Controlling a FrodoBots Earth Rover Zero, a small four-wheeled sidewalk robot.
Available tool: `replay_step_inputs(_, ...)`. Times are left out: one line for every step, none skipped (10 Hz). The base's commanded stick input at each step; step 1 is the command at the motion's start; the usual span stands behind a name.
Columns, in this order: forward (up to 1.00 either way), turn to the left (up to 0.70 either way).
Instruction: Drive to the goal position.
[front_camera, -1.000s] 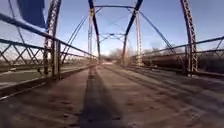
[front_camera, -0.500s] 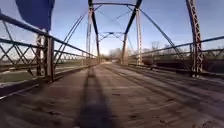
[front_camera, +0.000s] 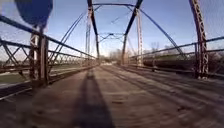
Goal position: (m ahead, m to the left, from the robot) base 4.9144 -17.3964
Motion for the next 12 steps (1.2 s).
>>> replay_step_inputs(0.45, 0.0)
replay_step_inputs(0.45, 0.0)
replay_step_inputs(0.45, 0.0)
replay_step_inputs(0.45, 0.0)
replay_step_inputs(0.45, 0.0)
replay_step_inputs(0.45, 0.0)
replay_step_inputs(0.45, 0.0)
replay_step_inputs(0.45, 0.0)
replay_step_inputs(0.45, 0.0)
replay_step_inputs(0.45, 0.0)
replay_step_inputs(0.45, 0.0)
replay_step_inputs(0.45, 0.0)
